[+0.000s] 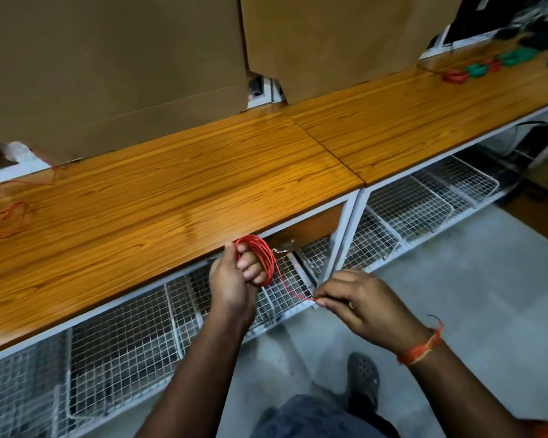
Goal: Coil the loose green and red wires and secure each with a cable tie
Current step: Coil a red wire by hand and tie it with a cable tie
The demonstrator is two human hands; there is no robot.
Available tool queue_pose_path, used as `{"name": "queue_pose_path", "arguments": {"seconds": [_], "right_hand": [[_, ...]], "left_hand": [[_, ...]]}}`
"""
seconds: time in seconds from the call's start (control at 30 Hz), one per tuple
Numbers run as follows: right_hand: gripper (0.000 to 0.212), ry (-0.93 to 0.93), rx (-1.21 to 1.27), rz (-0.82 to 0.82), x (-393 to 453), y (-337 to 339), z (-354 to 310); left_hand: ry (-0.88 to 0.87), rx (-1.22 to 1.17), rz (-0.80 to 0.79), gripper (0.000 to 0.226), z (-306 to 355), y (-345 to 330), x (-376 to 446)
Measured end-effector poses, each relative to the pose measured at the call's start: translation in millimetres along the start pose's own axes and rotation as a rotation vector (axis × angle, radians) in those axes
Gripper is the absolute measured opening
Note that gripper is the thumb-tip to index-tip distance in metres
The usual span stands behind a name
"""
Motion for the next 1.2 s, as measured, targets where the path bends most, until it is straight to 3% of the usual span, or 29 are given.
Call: {"name": "queue_pose_path", "arguments": {"seconds": [0.2, 0.33, 0.6, 0.87, 1.03, 1.2], "right_hand": [[0.021, 0.092, 0.12, 0.152, 10.5, 58.9, 25.7], [0.017, 0.101, 0.177, 0.197, 9.5, 108.9, 80.2], [0.006, -0.034, 0.377, 0.402, -21.3, 188.8, 197.1], [0.011, -0.185, 0.493, 0.563, -50.7, 242.7, 287.5], [0.009, -0.276, 0.423, 0.601, -42.7, 257.3, 335.2], [0.024, -0.372, 0.292, 0.619, -28.4, 277.4, 397.1]], "left_hand": [[-0.226, 0.637, -0.161, 0.041, -64.3, -84.1, 7.3], [-0.309, 0.82, -0.308, 0.052, -107.5, -150.8, 15.5], [-0.14, 0.706, -0.451, 0.048, -176.4, -262.8, 38.7], [-0.02, 0.76, -0.725, 0.033, -225.9, -340.0, 62.2], [0.109, 0.582, -0.743, 0.032, -251.3, -380.2, 97.0], [0.206, 0.33, -0.732, 0.029, -278.0, -426.8, 147.4]]}}
Point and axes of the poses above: each hand's wrist, its own x-axis towards the middle knuckle, its own y-axis out of the back of the hand, z = x × y, the point moved 4 cm from there along x, towards the middle knuckle, and after that the axes turned 2 degrees about x, right-handed, at the moved point
